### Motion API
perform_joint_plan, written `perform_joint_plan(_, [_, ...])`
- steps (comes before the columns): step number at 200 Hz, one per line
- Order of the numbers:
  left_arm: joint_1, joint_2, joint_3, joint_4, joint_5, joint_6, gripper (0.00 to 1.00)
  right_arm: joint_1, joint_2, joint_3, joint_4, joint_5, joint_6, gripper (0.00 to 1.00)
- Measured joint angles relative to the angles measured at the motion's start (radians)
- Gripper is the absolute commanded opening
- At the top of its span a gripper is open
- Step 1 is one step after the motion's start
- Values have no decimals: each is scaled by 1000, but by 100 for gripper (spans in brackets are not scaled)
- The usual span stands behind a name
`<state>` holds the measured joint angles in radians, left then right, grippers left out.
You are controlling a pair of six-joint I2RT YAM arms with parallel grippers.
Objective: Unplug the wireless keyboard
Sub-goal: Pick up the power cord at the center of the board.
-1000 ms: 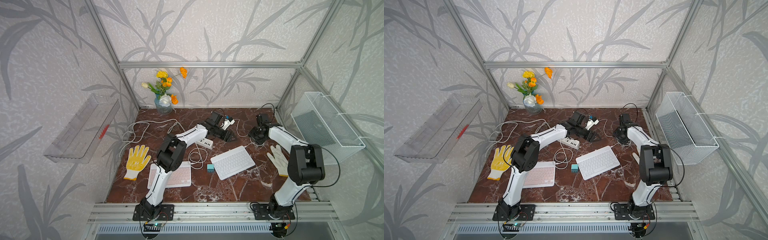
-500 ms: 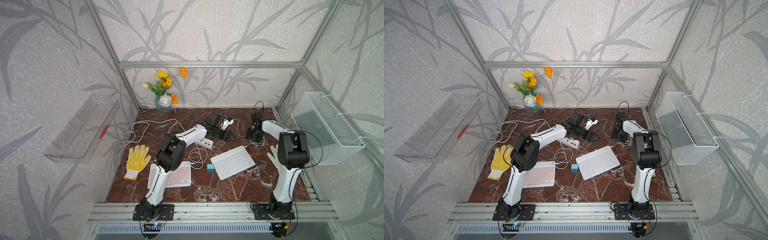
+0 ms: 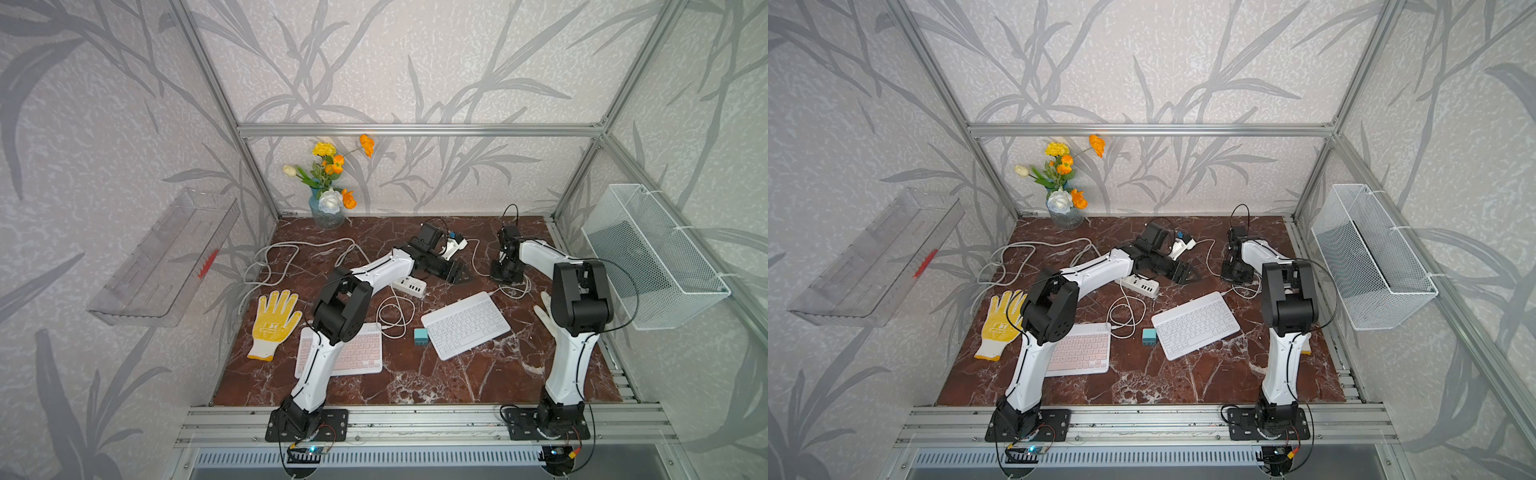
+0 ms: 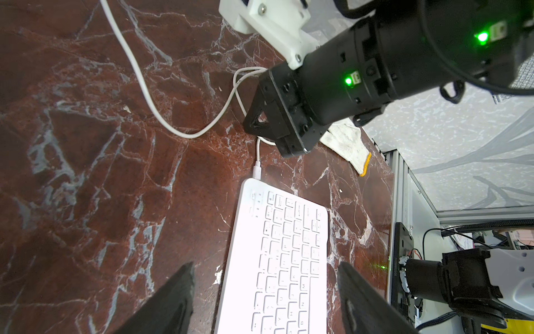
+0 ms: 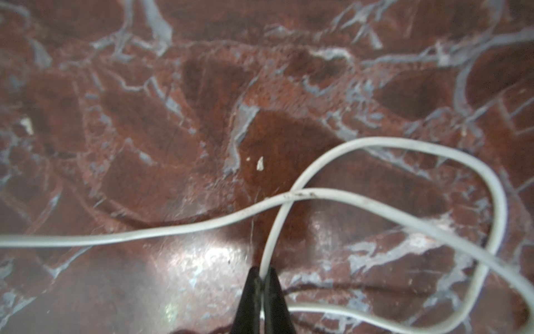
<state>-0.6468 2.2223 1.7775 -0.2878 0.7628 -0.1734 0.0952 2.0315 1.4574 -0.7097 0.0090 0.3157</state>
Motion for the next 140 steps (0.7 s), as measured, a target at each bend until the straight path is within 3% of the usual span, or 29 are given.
perform_joint_plan(74, [0,0,2,-39,8,21,78,-10,-381,79,3,-101,-3,0])
perform_joint_plan(140, [-14,10,47,1,-18,36,80,-16,-543,85,-4,-243,76,0])
